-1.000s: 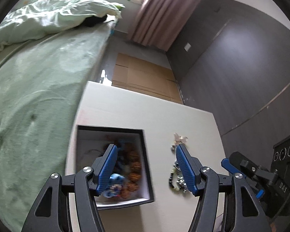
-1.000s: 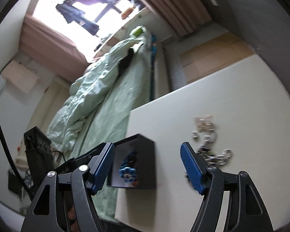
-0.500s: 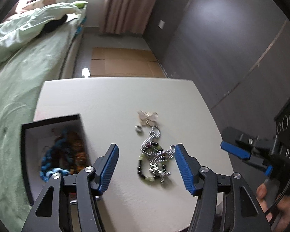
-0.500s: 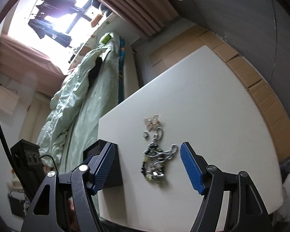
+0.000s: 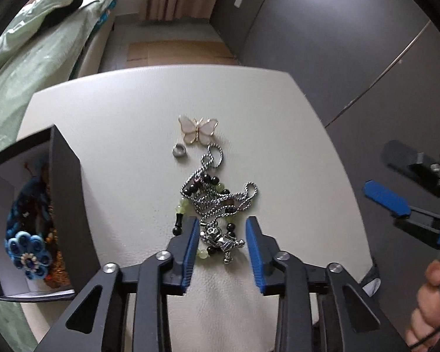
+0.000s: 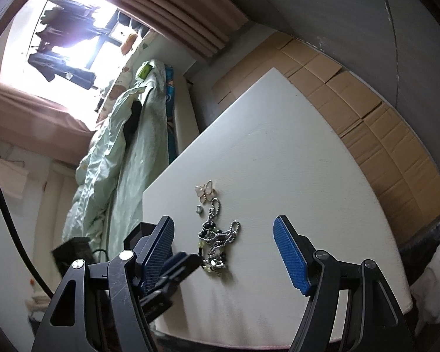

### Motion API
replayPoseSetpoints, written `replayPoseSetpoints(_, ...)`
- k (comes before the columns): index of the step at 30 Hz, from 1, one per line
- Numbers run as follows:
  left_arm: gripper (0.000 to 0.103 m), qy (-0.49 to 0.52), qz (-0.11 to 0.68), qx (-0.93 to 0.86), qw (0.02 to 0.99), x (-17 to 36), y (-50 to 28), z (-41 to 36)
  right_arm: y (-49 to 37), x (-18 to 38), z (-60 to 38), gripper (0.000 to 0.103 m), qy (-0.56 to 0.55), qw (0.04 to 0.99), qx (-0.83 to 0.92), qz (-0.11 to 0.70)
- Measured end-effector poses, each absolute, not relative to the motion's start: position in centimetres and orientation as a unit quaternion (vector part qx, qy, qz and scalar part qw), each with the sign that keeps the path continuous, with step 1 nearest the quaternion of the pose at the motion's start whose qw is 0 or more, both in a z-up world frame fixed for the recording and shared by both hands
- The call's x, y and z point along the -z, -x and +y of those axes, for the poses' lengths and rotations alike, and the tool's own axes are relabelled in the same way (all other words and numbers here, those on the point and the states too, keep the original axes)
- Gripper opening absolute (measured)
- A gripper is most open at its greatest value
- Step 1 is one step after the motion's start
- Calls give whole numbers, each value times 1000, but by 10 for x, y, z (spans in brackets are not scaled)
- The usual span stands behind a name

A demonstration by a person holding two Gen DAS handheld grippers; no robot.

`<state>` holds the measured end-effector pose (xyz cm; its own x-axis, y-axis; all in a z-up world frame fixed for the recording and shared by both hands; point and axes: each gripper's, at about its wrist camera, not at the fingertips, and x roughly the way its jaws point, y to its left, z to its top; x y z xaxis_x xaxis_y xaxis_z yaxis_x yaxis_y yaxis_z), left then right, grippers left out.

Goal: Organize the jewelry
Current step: 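Grasp the silver charm on its chain with the left gripper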

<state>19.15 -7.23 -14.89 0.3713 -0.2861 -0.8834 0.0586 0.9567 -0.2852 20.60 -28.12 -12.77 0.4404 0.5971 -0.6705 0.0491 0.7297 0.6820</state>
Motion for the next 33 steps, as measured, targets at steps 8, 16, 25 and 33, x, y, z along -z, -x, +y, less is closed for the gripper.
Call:
replayPoseSetpoints(8,25,107,574,91,807,166,-194,-75,-206,129,-285,71,-326,781,-176,502)
replayPoseSetpoints(16,22,75,572,80,813,167,-190,-88,-208,128,-286,71,-319,782,-176,506)
replayPoseSetpoints(25,13,125,530,103,833,136,-185,-67,-209,131,-278,71,-302,782,-179,515)
replayPoseSetpoints(33,13,163,465,108,863,90,-177,-37,-212,133,-261,71,-273,783,-189,526)
